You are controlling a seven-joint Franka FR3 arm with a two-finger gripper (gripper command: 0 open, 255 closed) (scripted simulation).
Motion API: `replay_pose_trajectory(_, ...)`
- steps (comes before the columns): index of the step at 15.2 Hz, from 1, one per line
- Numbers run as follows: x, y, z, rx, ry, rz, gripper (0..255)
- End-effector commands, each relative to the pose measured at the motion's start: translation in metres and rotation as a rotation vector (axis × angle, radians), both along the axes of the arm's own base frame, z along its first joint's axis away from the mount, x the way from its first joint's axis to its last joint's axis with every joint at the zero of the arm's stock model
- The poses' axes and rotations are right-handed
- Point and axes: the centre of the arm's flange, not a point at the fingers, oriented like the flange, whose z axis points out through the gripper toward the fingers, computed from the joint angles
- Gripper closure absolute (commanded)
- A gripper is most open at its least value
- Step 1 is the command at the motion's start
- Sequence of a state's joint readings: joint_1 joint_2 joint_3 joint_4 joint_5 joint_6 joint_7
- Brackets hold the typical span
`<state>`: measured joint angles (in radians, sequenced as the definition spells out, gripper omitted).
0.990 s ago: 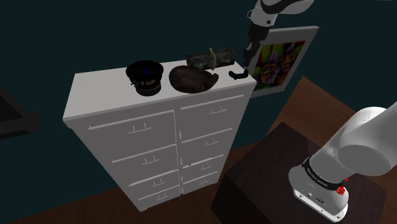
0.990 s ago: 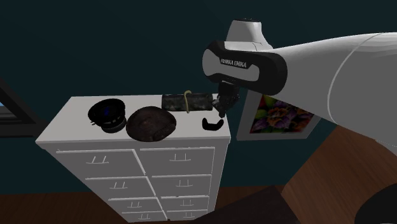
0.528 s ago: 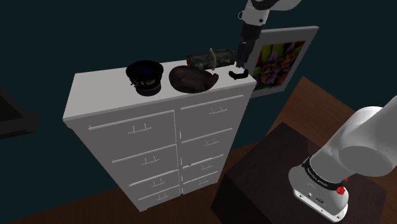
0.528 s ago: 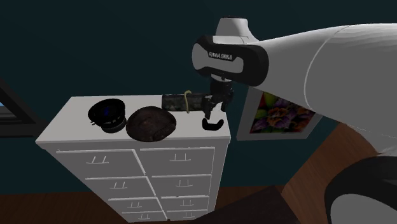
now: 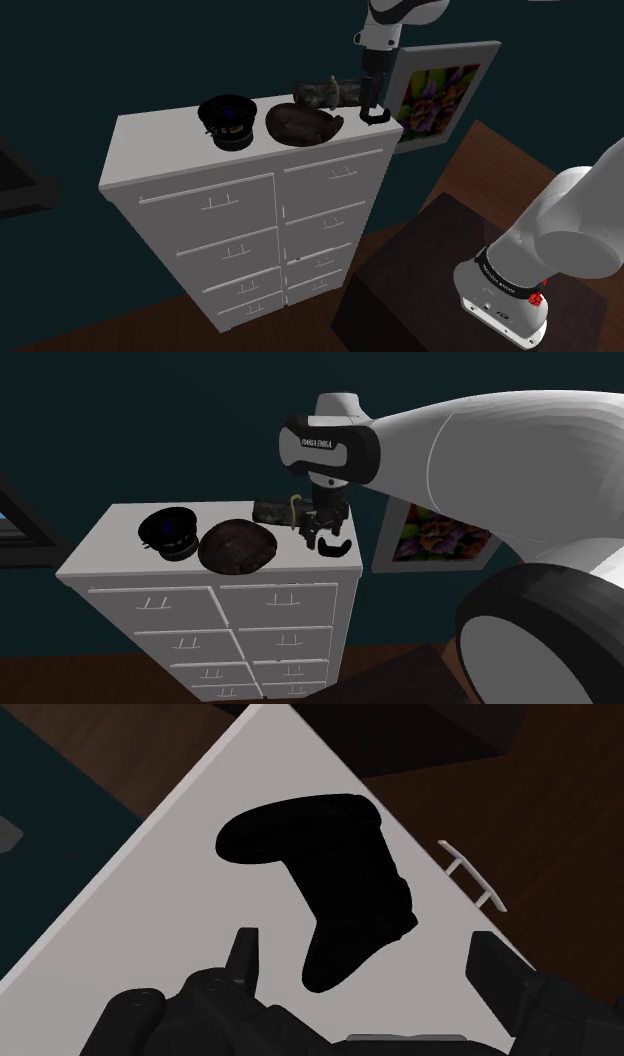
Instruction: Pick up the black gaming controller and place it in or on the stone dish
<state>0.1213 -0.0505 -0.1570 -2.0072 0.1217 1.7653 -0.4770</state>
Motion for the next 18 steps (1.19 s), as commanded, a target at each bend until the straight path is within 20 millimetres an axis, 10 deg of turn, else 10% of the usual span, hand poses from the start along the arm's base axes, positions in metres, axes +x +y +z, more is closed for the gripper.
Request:
replay_pose_trajectory(1,-0.0013,0.0021,-0.0100,0.001,0.001,0.003,0)
replay_pose_trajectory(10,-0.0029,0.0033,-0.0181,0.001,0.001,0.003,0)
replay_pose_trajectory(11,-0.0027,0.0028,-0.0186,0.001,0.001,0.003,255)
replay_pose_trajectory(18,-0.0037,0.0027,-0.0183,0.001,0.001,0.003,255)
